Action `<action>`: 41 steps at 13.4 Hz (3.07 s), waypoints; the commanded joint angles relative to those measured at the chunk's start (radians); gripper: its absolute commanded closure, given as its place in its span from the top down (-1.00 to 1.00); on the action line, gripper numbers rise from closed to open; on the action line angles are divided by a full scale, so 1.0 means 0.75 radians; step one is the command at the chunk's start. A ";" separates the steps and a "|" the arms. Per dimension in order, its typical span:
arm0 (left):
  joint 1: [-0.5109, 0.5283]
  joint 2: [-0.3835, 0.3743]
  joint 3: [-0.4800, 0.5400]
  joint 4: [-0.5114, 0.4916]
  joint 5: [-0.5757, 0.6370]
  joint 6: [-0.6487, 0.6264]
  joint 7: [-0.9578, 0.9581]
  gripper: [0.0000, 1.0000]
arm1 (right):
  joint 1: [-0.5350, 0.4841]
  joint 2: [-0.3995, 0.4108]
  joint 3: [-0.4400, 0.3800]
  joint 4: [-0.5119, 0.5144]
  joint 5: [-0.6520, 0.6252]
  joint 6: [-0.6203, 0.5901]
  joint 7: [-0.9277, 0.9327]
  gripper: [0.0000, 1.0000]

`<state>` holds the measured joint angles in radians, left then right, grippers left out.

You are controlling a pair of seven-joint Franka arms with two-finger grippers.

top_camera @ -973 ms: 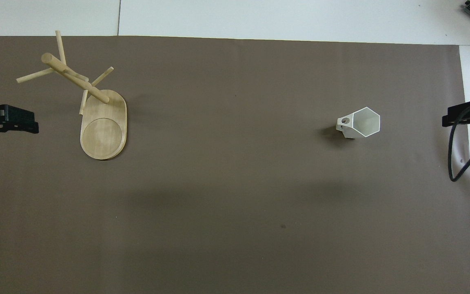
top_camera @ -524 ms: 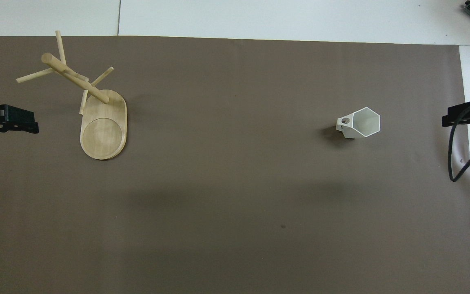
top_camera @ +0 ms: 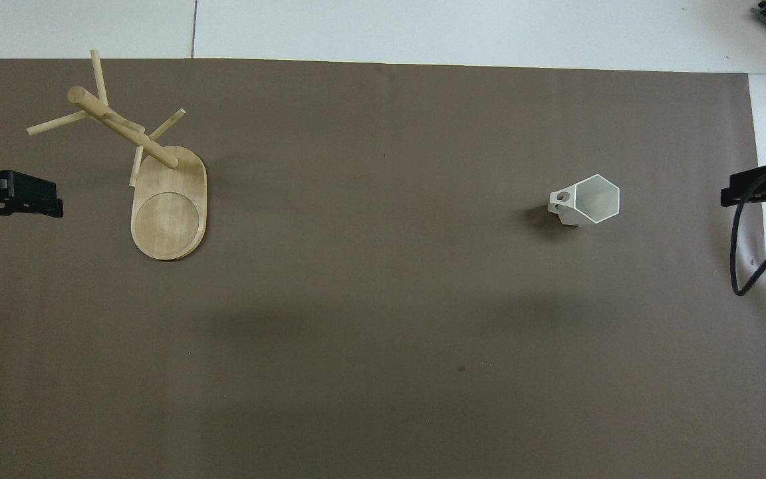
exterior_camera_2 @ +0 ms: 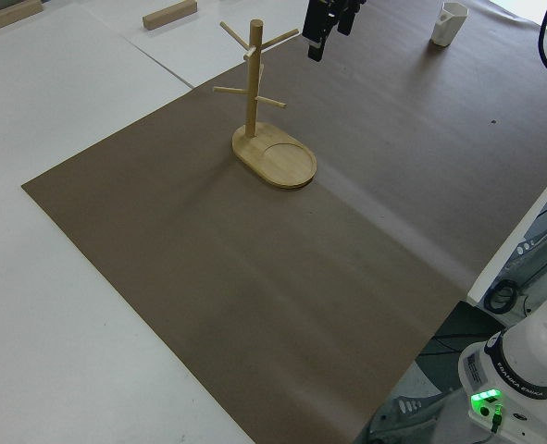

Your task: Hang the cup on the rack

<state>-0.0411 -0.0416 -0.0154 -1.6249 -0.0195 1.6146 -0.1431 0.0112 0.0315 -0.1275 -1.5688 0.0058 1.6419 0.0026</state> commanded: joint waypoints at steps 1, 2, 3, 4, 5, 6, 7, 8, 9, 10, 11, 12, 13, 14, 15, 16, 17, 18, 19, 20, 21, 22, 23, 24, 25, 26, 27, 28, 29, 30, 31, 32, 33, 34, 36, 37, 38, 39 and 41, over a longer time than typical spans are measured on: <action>0.016 -0.035 -0.006 -0.036 -0.019 -0.005 0.017 1.00 | -0.007 -0.034 0.004 -0.035 -0.012 -0.003 -0.036 1.00; 0.016 -0.035 -0.006 -0.036 -0.019 -0.005 0.017 1.00 | -0.007 -0.034 0.006 -0.035 -0.012 -0.005 -0.034 1.00; 0.016 -0.035 -0.006 -0.036 -0.019 -0.005 0.017 1.00 | -0.007 -0.034 0.006 -0.035 -0.012 -0.005 -0.036 1.00; 0.016 -0.035 -0.006 -0.036 -0.019 -0.005 0.017 1.00 | -0.007 -0.034 0.006 -0.035 -0.012 -0.005 -0.036 1.00; 0.016 -0.035 -0.006 -0.036 -0.019 -0.003 0.017 1.00 | -0.007 -0.034 0.006 -0.035 -0.012 -0.005 -0.036 1.00; 0.016 -0.035 -0.006 -0.036 -0.019 -0.003 0.017 1.00 | -0.007 -0.034 0.006 -0.035 -0.012 -0.005 -0.036 1.00; 0.016 -0.035 -0.006 -0.036 -0.019 -0.005 0.017 1.00 | -0.007 -0.034 0.006 -0.035 -0.012 -0.005 -0.036 1.00; 0.016 -0.035 -0.006 -0.036 -0.019 -0.003 0.017 1.00 | -0.007 -0.034 0.006 -0.035 -0.012 -0.005 -0.036 1.00; 0.016 -0.035 -0.006 -0.036 -0.019 -0.005 0.017 1.00 | -0.007 -0.034 0.006 -0.035 -0.012 -0.005 -0.038 1.00; 0.016 -0.035 -0.006 -0.036 -0.019 -0.005 0.017 1.00 | -0.007 -0.034 0.006 -0.035 -0.012 -0.005 -0.038 1.00; 0.016 -0.035 -0.006 -0.036 -0.019 -0.005 0.017 1.00 | -0.007 -0.034 0.006 -0.035 -0.012 -0.005 -0.038 1.00; 0.018 -0.035 -0.006 -0.036 -0.019 -0.005 0.017 1.00 | -0.007 -0.034 0.006 -0.035 -0.012 -0.005 -0.038 1.00; 0.016 -0.035 -0.006 -0.036 -0.019 -0.005 0.017 1.00 | -0.007 -0.034 0.006 -0.035 -0.012 -0.005 -0.038 1.00; 0.016 -0.035 -0.006 -0.036 -0.019 -0.005 0.017 1.00 | -0.007 -0.034 0.006 -0.035 -0.012 -0.005 -0.038 1.00; 0.016 -0.035 -0.006 -0.036 -0.019 -0.005 0.017 1.00 | -0.007 -0.034 0.006 -0.035 -0.012 -0.005 -0.038 1.00; 0.016 -0.035 -0.006 -0.036 -0.019 -0.003 0.017 1.00 | -0.007 -0.034 0.006 -0.035 -0.012 -0.005 -0.036 1.00; 0.016 -0.035 -0.006 -0.036 -0.019 -0.005 0.017 1.00 | -0.007 -0.034 0.006 -0.035 -0.012 -0.005 -0.036 1.00; 0.016 -0.035 -0.006 -0.036 -0.019 -0.005 0.017 1.00 | -0.007 -0.034 0.006 -0.035 -0.012 -0.005 -0.034 1.00; 0.016 -0.035 -0.006 -0.036 -0.019 -0.005 0.017 1.00 | -0.007 -0.034 0.004 -0.035 -0.012 -0.005 -0.032 1.00; 0.016 -0.035 -0.006 -0.036 -0.019 -0.005 0.017 1.00 | -0.007 -0.034 0.006 -0.035 -0.012 -0.005 -0.032 1.00; 0.016 -0.035 -0.006 -0.036 -0.019 -0.005 0.017 1.00 | -0.007 -0.034 0.006 -0.035 -0.012 -0.003 -0.030 1.00; 0.016 -0.035 -0.006 -0.036 -0.019 -0.005 0.017 1.00 | -0.007 -0.036 0.006 -0.045 -0.012 0.005 -0.032 1.00; 0.016 -0.035 -0.006 -0.036 -0.019 -0.005 0.017 1.00 | -0.005 -0.038 0.006 -0.054 -0.012 0.014 -0.032 1.00; 0.016 -0.035 -0.006 -0.036 -0.019 -0.005 0.017 1.00 | -0.005 -0.042 0.006 -0.060 -0.012 0.020 -0.034 1.00; 0.016 -0.035 -0.006 -0.036 -0.019 -0.005 0.017 1.00 | -0.005 -0.040 0.006 -0.060 -0.020 0.038 -0.036 1.00; 0.016 -0.035 -0.006 -0.036 -0.019 -0.005 0.017 1.00 | -0.005 -0.038 0.006 -0.062 -0.020 0.052 -0.038 1.00; 0.016 -0.035 -0.006 -0.036 -0.019 -0.003 0.017 1.00 | -0.007 -0.036 0.006 -0.062 -0.020 0.052 -0.038 1.00; 0.016 -0.035 -0.006 -0.036 -0.019 -0.005 0.017 1.00 | -0.005 -0.034 0.004 -0.062 -0.020 0.056 -0.038 1.00; 0.016 -0.035 -0.006 -0.036 -0.019 -0.005 0.017 1.00 | -0.007 -0.032 0.006 -0.062 -0.020 0.057 -0.038 1.00; 0.016 -0.035 -0.006 -0.036 -0.019 -0.005 0.017 1.00 | -0.007 -0.032 0.004 -0.064 -0.020 0.059 -0.038 1.00; 0.016 -0.035 -0.006 -0.036 -0.019 -0.005 0.017 1.00 | -0.007 -0.032 0.004 -0.064 -0.020 0.059 -0.036 1.00; 0.016 -0.035 -0.006 -0.036 -0.019 -0.003 0.017 1.00 | -0.007 -0.032 0.004 -0.066 -0.020 0.059 -0.036 1.00; 0.016 -0.035 -0.006 -0.036 -0.019 -0.005 0.017 1.00 | -0.007 -0.032 0.004 -0.072 -0.020 0.061 -0.036 1.00; 0.016 -0.035 -0.006 -0.036 -0.019 -0.005 0.017 1.00 | -0.007 -0.026 0.004 -0.074 -0.020 0.067 -0.034 1.00; 0.016 -0.035 -0.006 -0.036 -0.019 -0.005 0.017 1.00 | -0.007 -0.018 0.004 -0.101 -0.020 0.128 -0.036 1.00; 0.016 -0.035 -0.006 -0.036 -0.019 -0.005 0.017 1.00 | -0.007 -0.017 0.006 -0.125 -0.020 0.179 -0.036 1.00; 0.016 -0.035 -0.006 -0.036 -0.019 -0.005 0.017 1.00 | -0.007 -0.013 0.006 -0.158 -0.020 0.232 -0.038 1.00; 0.016 -0.035 -0.006 -0.036 -0.019 -0.003 0.017 1.00 | -0.007 -0.003 0.004 -0.192 -0.018 0.283 -0.038 1.00; 0.016 -0.035 -0.006 -0.036 -0.019 -0.005 0.017 1.00 | -0.007 0.062 0.006 -0.207 -0.008 0.339 -0.030 1.00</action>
<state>-0.0411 -0.0416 -0.0154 -1.6249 -0.0195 1.6145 -0.1431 0.0112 0.0479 -0.1274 -1.6926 0.0058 1.8409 0.0019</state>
